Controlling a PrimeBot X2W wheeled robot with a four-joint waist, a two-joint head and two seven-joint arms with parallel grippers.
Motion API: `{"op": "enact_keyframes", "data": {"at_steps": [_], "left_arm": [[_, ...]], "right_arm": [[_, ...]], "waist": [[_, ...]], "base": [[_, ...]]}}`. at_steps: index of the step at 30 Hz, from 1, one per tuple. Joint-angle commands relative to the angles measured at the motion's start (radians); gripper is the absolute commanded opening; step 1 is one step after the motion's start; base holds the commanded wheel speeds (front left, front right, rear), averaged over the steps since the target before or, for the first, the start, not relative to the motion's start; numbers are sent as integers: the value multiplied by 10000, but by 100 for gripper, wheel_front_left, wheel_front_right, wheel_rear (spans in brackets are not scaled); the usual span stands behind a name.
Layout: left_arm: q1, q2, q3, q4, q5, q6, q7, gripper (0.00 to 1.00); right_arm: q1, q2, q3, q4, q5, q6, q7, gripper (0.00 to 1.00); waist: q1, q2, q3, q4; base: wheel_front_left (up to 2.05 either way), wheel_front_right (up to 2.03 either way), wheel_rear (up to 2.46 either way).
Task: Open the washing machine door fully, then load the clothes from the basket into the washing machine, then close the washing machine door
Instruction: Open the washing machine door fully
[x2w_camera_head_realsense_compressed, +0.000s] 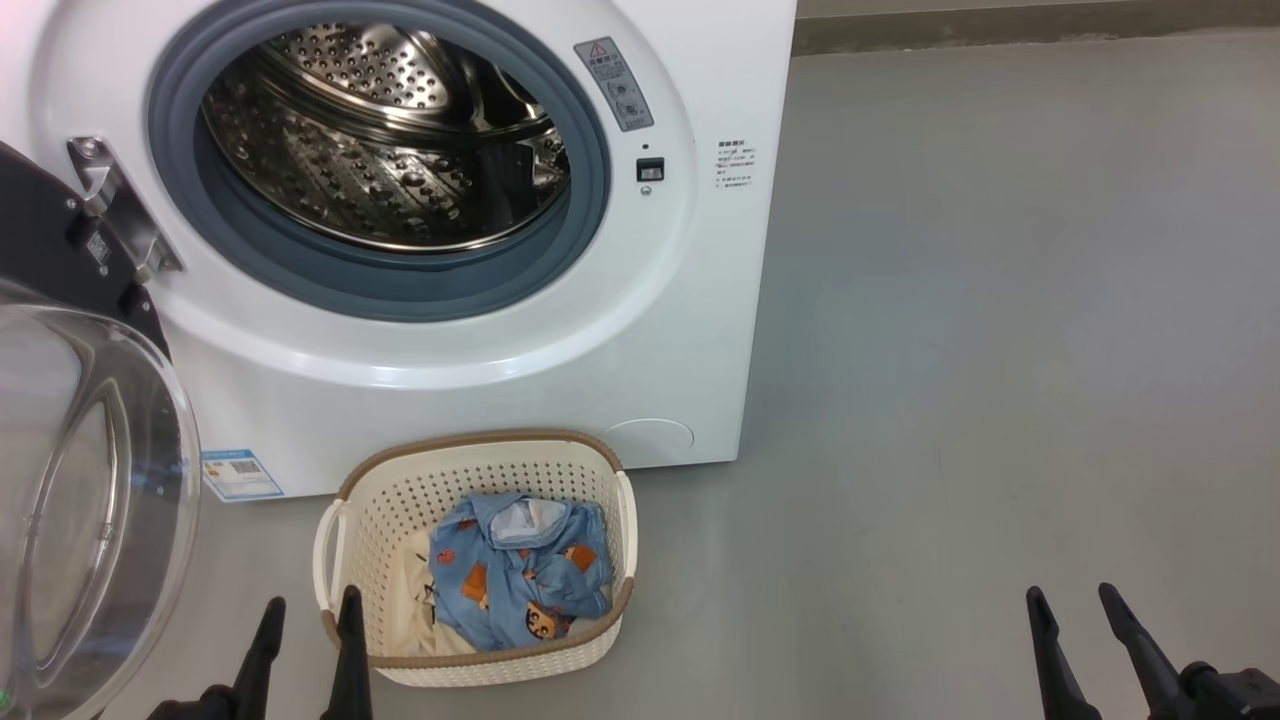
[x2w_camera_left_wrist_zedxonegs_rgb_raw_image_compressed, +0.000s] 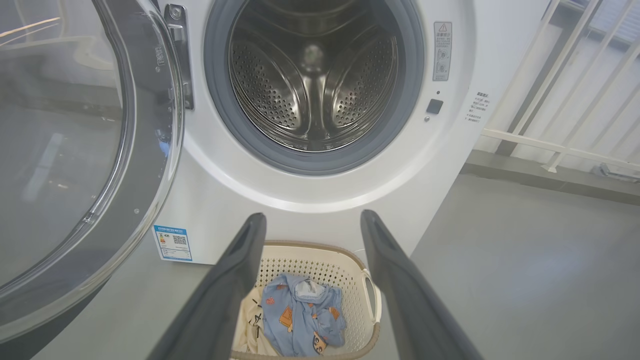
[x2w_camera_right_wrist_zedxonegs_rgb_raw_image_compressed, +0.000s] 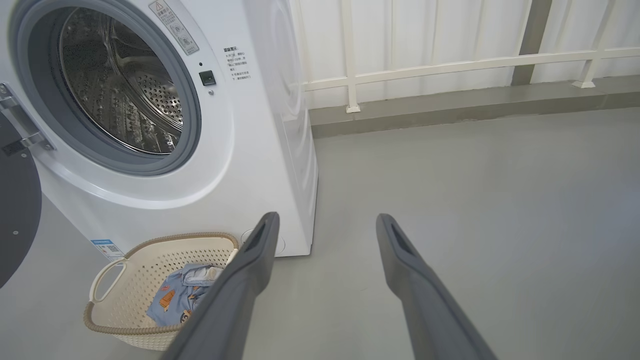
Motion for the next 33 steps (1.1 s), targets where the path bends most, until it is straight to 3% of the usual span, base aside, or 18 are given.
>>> {"op": "enact_keyframes", "data": {"at_steps": [1, 33], "left_arm": [[-68, 87, 395, -291, -52, -20, -63, 100], [474, 86, 440, -444, -217, 22, -64, 100]], "right_arm": [[-387, -120, 119, -192, -54, 16, -120, 100], [-275, -285, -102, -318, -520, 16, -120, 100]], "waist": [[0, -1, -7, 24], [0, -1, -308, 166]], "base": [[0, 0, 0], [0, 0, 0]]}}
